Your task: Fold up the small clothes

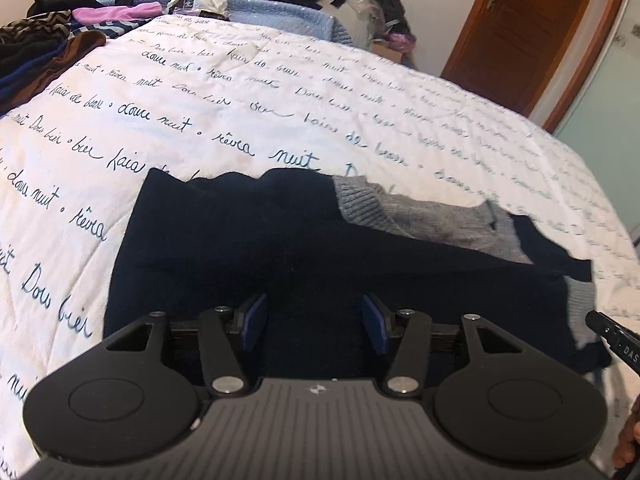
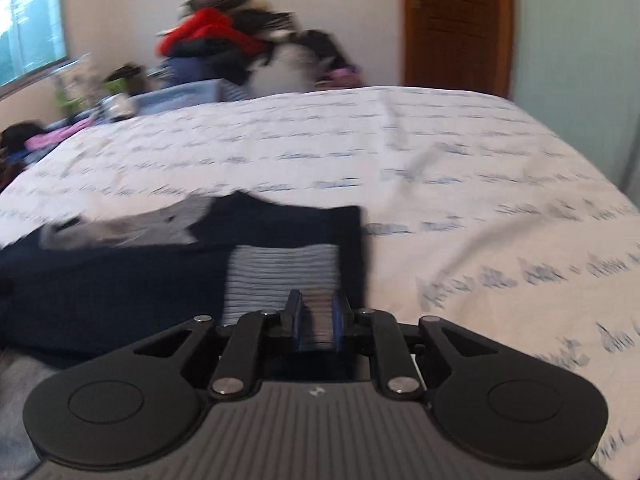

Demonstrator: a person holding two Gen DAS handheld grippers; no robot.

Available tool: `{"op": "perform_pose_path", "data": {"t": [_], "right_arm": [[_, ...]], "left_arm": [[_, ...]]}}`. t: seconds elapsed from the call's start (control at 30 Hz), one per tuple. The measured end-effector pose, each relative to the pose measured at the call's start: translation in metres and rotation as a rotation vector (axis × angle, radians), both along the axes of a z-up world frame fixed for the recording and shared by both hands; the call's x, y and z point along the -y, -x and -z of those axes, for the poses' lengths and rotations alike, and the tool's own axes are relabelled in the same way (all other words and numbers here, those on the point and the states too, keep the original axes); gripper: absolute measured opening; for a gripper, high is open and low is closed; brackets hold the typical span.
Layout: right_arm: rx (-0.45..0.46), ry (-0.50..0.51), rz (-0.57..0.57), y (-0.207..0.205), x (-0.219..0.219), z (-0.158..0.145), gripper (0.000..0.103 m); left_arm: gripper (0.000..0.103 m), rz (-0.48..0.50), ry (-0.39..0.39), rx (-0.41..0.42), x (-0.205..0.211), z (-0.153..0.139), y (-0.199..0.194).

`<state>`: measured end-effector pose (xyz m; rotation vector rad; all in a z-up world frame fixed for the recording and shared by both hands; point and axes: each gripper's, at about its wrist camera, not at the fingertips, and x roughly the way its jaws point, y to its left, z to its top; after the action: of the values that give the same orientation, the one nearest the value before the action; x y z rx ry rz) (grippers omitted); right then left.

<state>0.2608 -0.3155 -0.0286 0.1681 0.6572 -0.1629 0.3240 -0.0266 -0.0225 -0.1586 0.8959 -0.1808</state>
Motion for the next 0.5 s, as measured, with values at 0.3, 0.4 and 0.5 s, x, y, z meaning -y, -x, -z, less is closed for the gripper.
{"op": "perform_pose_path", "data": {"t": [0.3,0.4,0.5], "right_arm": [[0.064,-0.176,-0.129,0.116,-0.018,-0.023,0.054],[0.055,-0.207,-0.135,0.155,-0.023,-0.024,0.054],[0.065,-0.280,-0.140,0.188,-0.023,-0.024,0.054]], "left_arm": [[0.060,0.068,0.003,0.035,-0.023,-0.022,0.068],[0.060,0.082,-0.017,0.037,-0.030,-0.023,0.096],[0.060,0.103,-0.032,0.038,-0.036,-0.023,0.122]]}}
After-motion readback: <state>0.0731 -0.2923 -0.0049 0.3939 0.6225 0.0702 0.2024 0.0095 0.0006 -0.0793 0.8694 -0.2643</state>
